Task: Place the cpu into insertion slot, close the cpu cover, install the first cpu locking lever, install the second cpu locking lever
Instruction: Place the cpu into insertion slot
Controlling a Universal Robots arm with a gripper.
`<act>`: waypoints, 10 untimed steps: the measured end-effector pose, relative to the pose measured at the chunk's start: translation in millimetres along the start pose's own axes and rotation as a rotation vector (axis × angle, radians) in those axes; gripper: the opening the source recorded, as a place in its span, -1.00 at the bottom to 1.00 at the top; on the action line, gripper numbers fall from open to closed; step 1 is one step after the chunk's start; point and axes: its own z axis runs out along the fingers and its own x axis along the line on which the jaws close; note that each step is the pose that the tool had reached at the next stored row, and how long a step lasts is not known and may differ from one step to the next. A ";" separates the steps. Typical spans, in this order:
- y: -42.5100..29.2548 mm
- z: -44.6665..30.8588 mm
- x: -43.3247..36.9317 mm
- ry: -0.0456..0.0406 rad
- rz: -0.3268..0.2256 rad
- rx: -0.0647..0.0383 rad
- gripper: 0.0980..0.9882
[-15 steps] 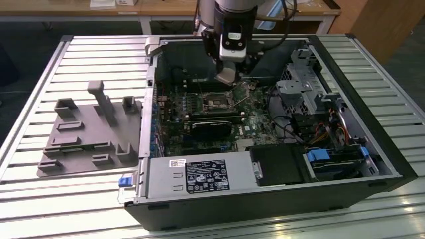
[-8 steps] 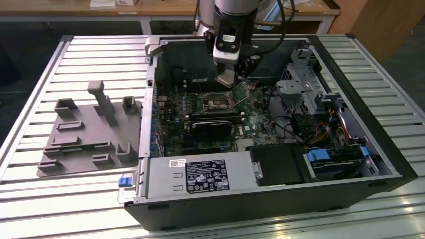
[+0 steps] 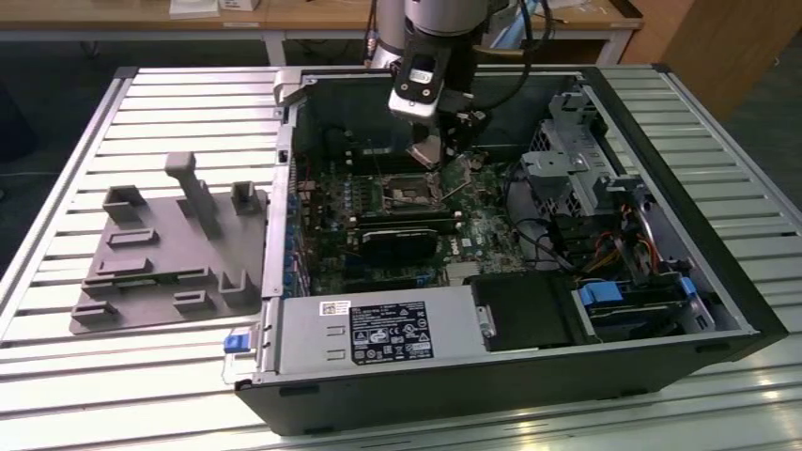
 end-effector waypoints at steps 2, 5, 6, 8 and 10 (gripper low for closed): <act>-0.1 0.7 0.0 -0.0032 0.034 0.000 -0.02; -0.2 1.8 0.0 -0.0077 0.087 -0.002 -0.02; -0.2 2.2 -0.1 -0.0094 0.106 -0.002 -0.02; -0.3 2.9 -0.1 -0.0124 0.142 -0.003 -0.02; -0.4 3.9 -0.1 -0.0156 0.178 -0.003 -0.02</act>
